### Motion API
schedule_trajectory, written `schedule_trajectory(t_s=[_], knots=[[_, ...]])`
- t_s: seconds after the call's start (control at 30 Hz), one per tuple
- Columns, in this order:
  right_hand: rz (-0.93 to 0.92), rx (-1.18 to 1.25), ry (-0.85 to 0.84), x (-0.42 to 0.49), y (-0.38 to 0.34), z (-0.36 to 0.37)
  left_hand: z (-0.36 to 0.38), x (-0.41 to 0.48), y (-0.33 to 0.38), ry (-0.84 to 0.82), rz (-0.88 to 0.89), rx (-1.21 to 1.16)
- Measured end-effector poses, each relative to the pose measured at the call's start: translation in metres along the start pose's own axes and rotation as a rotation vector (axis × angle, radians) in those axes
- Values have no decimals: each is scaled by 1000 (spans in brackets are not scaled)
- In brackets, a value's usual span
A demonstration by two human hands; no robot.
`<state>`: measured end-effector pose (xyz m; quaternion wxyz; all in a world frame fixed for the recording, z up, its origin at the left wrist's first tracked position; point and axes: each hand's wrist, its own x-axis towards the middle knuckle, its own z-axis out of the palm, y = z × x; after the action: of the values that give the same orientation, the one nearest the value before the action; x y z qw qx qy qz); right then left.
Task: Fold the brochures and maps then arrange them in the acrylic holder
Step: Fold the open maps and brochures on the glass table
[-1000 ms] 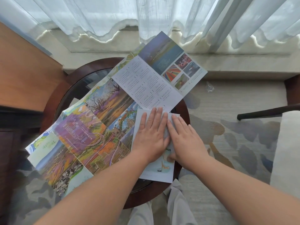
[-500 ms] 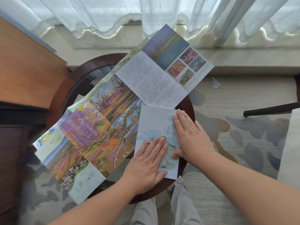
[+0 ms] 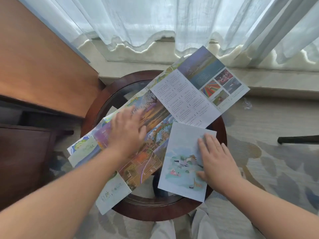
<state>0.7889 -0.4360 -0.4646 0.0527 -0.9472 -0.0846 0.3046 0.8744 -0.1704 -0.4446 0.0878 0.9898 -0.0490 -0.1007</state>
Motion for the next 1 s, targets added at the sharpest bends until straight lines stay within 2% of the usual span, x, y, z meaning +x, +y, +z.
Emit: schedule_trajectory(t_s=[0.13, 0.23, 0.33, 0.4, 0.57, 0.73, 0.83, 1.0], knots=[[-89, 24, 4, -2, -23, -2, -23, 43, -29, -135, -272, 301], [-120, 83, -45, -1, -38, -3, -23, 51, -33, -224, -370, 267], [-98, 133, -76, 0, -43, -4, -21, 53, -35, -209, -443, 173], [-88, 143, -85, 0, -43, -4, -20, 54, -40, -180, -448, 183], [-70, 156, -92, 1, -43, -5, -14, 60, -47, -268, -450, 126], [-34, 206, -84, 1, -44, -4, -13, 57, -45, -205, -426, 122], [-32, 223, -88, 3, -45, -4, -11, 53, -45, -133, -349, 122], [-43, 224, -74, 2, -44, -4, -5, 53, -37, -178, -364, 73]])
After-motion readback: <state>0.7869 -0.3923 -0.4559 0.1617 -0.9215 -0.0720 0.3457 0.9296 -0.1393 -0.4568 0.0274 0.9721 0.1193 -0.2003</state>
